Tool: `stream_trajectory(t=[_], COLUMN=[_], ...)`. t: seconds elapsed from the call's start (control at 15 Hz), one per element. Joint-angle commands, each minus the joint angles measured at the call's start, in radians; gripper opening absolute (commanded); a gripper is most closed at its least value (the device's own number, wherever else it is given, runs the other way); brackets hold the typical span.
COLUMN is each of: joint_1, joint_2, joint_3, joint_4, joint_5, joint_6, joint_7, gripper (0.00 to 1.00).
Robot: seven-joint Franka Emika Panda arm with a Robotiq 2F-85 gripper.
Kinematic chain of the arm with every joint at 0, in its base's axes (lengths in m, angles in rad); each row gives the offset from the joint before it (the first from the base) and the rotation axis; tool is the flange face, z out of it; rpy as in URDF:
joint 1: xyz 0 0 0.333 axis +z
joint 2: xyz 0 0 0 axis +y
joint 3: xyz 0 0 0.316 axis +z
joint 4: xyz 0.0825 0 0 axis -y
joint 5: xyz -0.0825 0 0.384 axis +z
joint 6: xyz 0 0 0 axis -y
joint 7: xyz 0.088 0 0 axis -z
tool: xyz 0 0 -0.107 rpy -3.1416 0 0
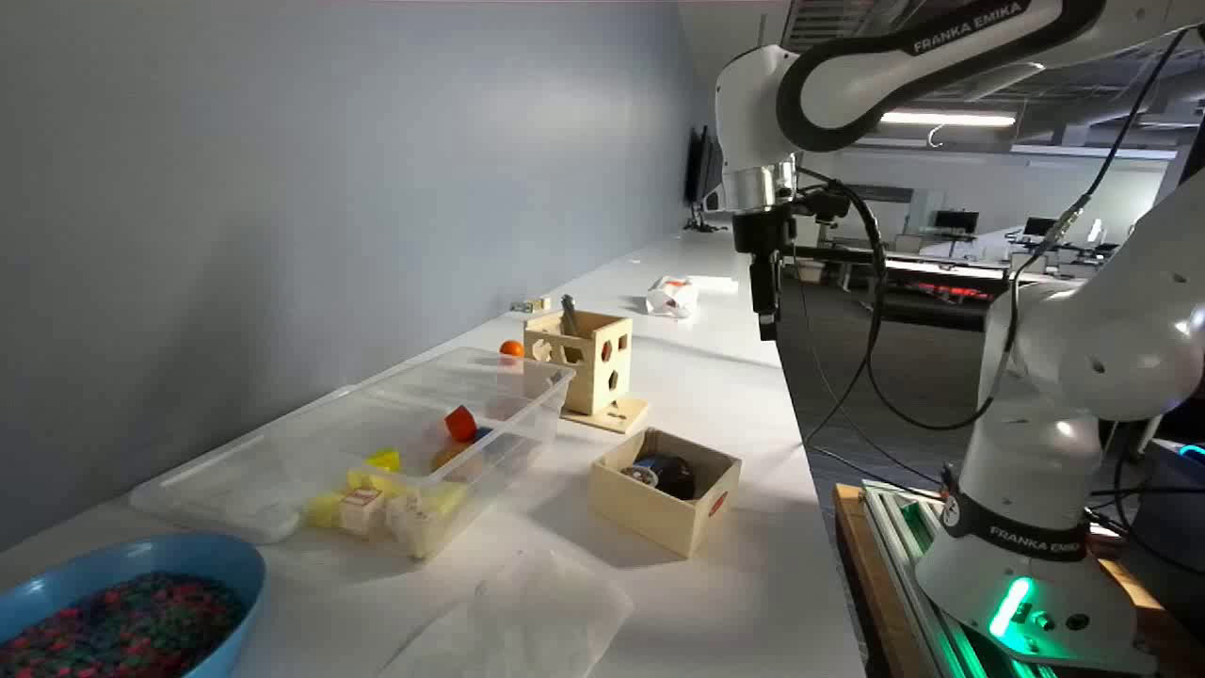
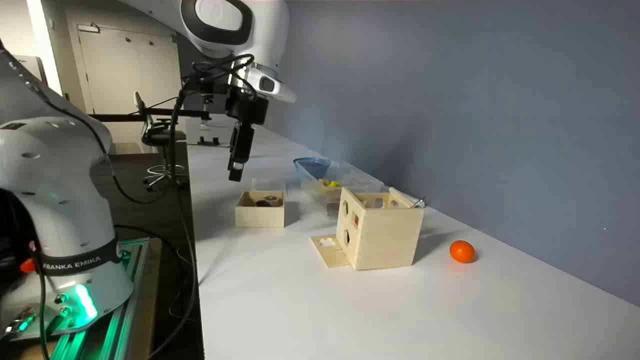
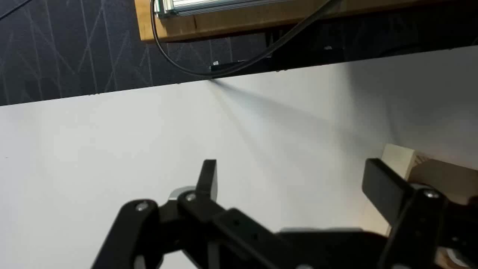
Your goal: Put the box inside the basket
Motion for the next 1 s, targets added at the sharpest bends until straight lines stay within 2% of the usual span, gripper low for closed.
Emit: stream_trajectory(t=[0.0,0.33,0.73,0.93], joint_1=[0.007,0.009,0.019,0.038], joint_2=[0.0,-0.01,-0.098,-0.151], joint_3=[-0.005,-0.004,0.024,0.038], joint_4=[0.001,-0.012,-0.13,-0.197], joint_5=[-0.002,0.015,0.106,0.156], joint_6=[-0.002,0.009,0.067,0.089], joint_7=[0.003,0.021,0.139,0.145], gripper=[1.0,1.0,1.0,1.0])
